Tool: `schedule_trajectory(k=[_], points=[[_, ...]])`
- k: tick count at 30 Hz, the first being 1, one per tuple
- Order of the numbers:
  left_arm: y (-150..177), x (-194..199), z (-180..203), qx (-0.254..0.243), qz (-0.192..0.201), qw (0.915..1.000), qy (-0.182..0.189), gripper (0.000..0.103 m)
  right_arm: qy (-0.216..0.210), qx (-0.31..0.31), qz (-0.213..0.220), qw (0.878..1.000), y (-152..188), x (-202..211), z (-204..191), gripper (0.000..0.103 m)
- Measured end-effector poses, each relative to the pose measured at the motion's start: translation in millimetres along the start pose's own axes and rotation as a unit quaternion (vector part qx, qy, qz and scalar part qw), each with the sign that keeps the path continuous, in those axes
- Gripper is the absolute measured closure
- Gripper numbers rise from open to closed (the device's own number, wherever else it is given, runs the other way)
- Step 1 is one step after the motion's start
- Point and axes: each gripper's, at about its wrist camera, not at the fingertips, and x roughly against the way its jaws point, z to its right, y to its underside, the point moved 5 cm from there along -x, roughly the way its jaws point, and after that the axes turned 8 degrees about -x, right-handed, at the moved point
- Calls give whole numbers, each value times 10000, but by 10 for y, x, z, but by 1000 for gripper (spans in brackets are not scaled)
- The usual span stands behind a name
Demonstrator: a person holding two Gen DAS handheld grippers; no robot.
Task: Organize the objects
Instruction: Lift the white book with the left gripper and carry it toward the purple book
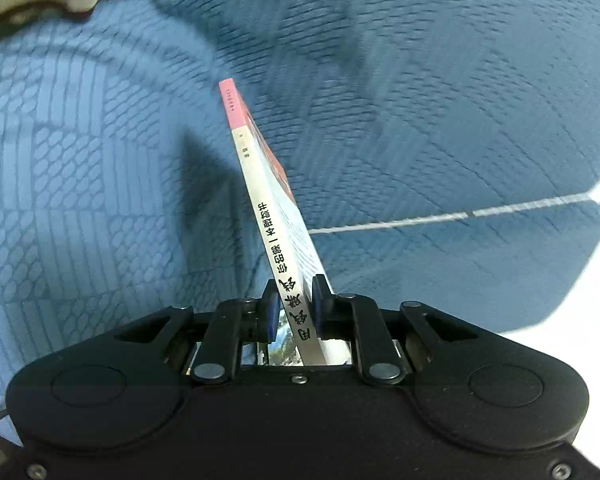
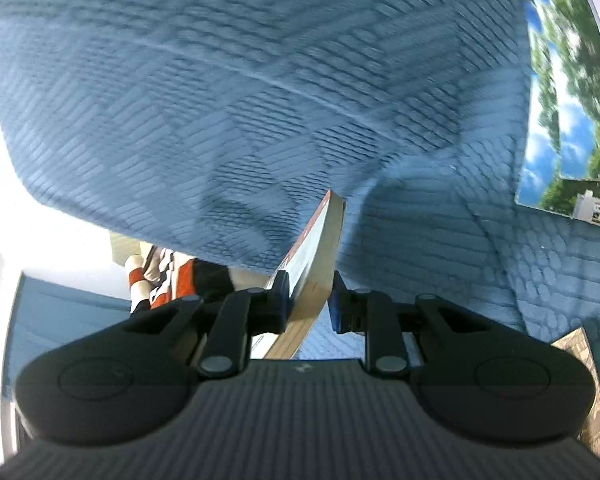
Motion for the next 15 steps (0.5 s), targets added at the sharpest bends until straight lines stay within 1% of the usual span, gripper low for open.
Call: schedule_trajectory(k=[1,6,8,10,15], points=[[-5,-44,52,30,-11,10000,64,88,-20,79,33,10000,28,48,-63,80],[94,104,196,48,-96,9994,340,88,-30,328,129,9994,106,400,-263,80],[173,191,297,-31,-130,9986,505,87,-43,408,184,9990,148,526,-342,80],[257,243,356,99,-197,9969,758,87,-97,452,275,9986,188,681,-424,80],[473,392,509,116,-378,9935,1072,87,-118,665,487,9965,353,1119,-617,79]])
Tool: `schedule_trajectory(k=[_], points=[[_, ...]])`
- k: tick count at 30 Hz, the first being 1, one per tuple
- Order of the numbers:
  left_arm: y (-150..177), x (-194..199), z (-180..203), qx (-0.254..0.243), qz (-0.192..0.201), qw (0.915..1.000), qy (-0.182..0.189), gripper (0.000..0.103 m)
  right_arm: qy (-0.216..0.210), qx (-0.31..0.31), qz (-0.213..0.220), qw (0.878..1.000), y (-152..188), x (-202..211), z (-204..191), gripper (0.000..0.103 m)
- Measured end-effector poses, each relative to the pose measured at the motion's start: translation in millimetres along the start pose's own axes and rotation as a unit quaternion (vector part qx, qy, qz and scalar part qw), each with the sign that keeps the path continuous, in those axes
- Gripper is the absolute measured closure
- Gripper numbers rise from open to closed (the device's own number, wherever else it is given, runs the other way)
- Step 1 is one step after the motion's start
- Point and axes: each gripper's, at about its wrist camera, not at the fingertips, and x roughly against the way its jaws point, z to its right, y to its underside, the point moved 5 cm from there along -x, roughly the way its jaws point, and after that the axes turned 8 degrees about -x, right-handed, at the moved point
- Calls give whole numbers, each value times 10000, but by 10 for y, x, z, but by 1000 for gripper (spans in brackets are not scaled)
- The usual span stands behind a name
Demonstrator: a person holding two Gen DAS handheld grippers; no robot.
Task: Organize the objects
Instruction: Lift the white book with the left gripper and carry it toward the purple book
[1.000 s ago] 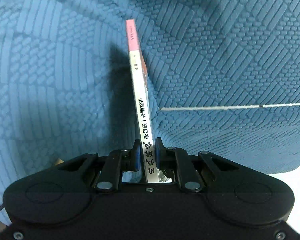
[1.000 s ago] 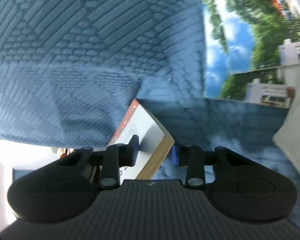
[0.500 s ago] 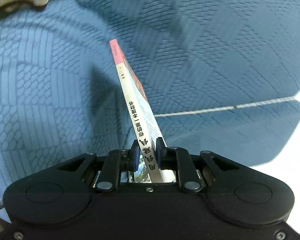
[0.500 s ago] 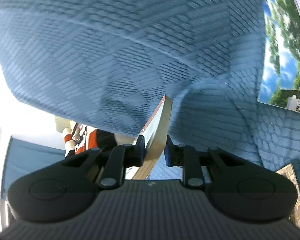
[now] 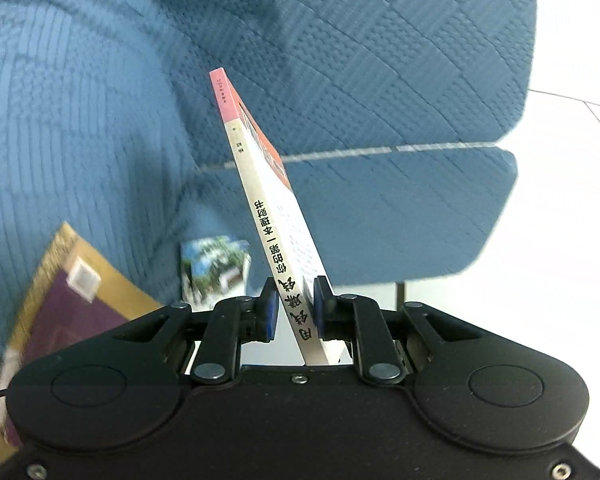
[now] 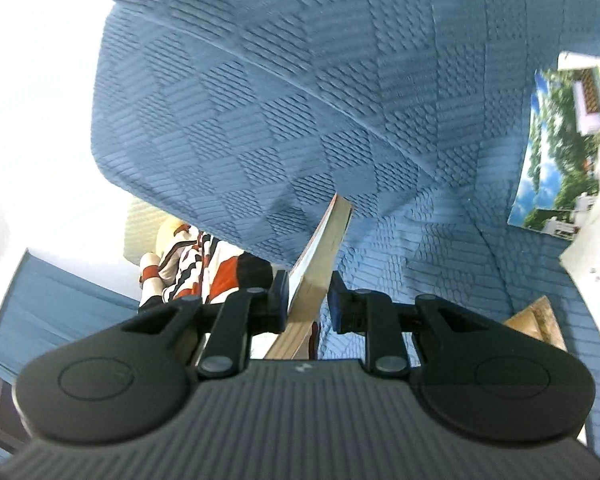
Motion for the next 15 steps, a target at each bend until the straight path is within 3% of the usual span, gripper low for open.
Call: schedule_trajectory(k=[9,15], points=[[333,187,242,-404,-350,9985,88,87,61,169,290,9994,244,557,-107,79],[559,180,40,-511,-609,9967,-169,86,373,133,444,9982,510,727,107,79]])
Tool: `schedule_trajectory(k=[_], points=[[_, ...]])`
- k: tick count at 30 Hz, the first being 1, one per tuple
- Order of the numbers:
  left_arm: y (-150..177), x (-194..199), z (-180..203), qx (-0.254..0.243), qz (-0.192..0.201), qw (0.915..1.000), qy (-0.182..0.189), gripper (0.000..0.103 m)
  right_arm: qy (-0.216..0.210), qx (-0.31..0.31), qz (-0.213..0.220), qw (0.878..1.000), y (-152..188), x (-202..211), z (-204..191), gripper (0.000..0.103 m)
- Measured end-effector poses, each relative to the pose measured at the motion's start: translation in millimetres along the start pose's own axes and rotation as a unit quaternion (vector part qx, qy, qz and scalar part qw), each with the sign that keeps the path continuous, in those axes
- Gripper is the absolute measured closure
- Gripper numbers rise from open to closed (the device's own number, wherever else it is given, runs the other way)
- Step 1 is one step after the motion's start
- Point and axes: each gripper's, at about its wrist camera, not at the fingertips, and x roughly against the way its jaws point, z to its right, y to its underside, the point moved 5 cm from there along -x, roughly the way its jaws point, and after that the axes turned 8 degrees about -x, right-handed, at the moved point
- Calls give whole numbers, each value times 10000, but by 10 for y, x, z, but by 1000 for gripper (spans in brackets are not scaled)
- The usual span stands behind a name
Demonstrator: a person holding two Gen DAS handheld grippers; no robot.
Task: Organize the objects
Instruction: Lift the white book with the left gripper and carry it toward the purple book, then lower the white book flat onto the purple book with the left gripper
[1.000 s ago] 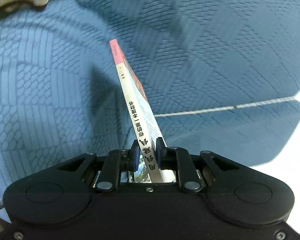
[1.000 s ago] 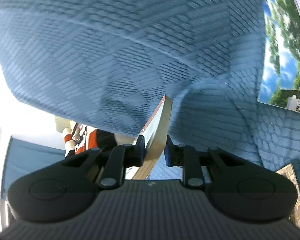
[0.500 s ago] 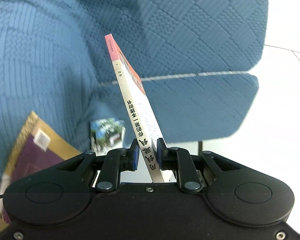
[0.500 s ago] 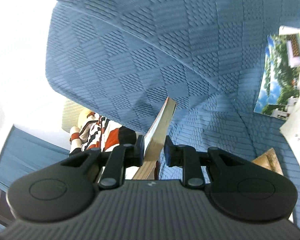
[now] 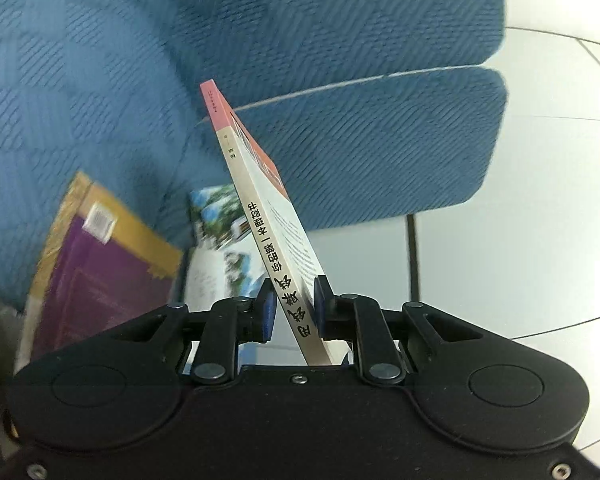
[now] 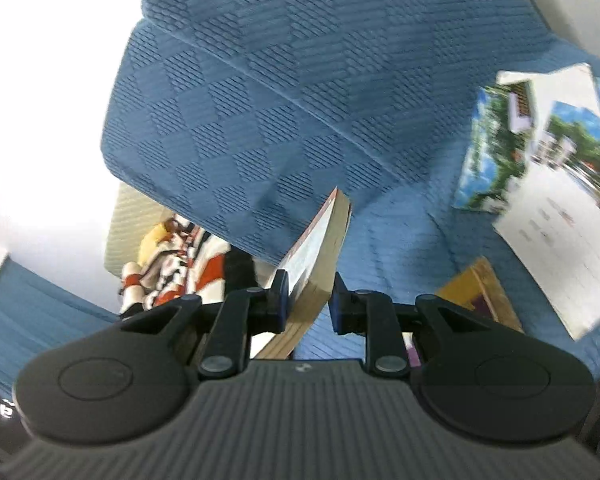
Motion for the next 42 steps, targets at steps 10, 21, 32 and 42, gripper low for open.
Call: schedule_trajectory(k=[10,21,32,42], points=[[340,-138,-603,51,-500,9976,-476,84,728,178,25,9972,489,21,460,78],[596,-220,-999,10,-845,9898,-1143,80,1313,467,-30,9902,830,-35,780,78],[737,-250,-1011,-447,-1076,9690,-2180,69,1766,142,-408,9833,1025,-120,1195,68],[791,-159,-728,-1207,-963,9467,-2827,55,1753,339,-407,9831,969,48,1183,29]])
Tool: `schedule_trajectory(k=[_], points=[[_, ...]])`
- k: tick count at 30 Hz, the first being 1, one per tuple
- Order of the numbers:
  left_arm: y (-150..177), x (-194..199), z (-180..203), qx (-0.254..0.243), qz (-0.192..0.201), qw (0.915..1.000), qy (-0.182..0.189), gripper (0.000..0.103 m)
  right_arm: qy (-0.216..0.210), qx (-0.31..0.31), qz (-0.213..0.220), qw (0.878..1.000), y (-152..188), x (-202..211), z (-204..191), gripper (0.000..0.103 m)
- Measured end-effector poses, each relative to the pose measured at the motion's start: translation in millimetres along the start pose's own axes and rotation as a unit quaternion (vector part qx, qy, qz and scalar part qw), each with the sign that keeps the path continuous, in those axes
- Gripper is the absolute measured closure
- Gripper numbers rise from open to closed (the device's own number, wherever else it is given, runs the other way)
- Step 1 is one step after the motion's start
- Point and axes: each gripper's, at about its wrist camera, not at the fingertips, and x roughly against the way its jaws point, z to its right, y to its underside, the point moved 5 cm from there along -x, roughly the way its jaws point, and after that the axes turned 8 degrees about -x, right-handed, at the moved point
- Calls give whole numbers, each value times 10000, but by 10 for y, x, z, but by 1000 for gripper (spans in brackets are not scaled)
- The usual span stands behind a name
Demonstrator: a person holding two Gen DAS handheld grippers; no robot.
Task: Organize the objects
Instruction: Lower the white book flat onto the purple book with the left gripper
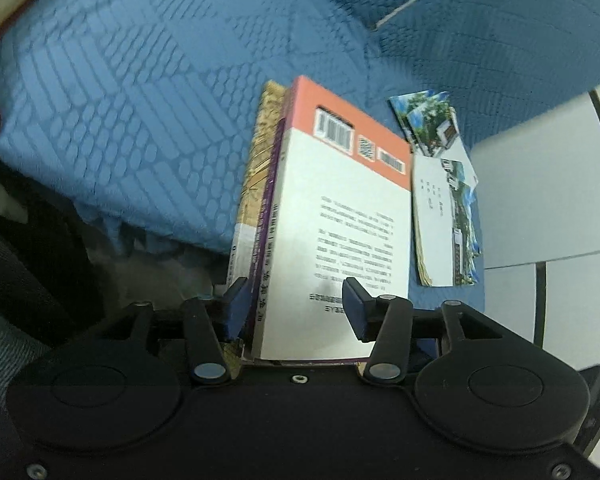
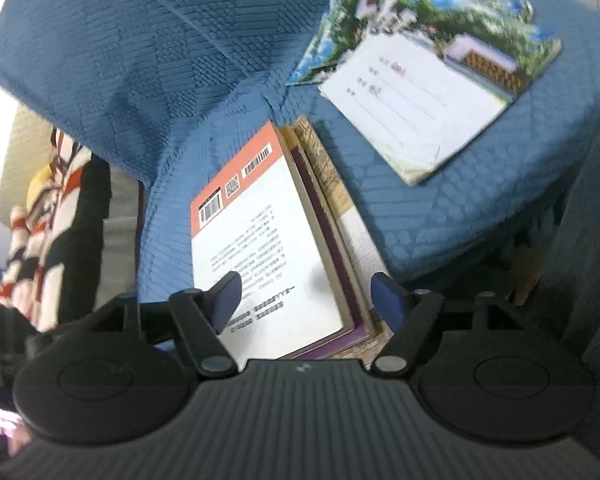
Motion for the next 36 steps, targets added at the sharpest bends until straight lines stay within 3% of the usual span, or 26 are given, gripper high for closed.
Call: schedule_trajectory(k=[7,9,11,13,17,26,33,36], points=[[47,-37,196,-464,273,9978,-384,61,183,1232,117,9921,122,-104,-211,30],[74,-74,196,-537,262,9969,-514,64,215,1456,162,9890,144,-138,-245,37],[93,-123,203,-605,258,9961,-586,64,315,1573,155,9869,165,-191,-248,52],[107,-177,201,-614,227,9961,-598,64,388,1605,109,9862,172,-232,-228,61],[131,-184,206,-665,245,9956,-621,65,463,1643,136,9852,179,-236,-193,70],[154,-148,260,-791,153,9947,-641,61,528,1628,38,9852,159,-161,-193,76],[139,108,502,-1146,490,9896,-719,61,381,1453,347,9880,17,140,-330,76],[135,344,722,-1340,734,9866,-570,59,253,1505,482,9871,-30,351,-427,76]])
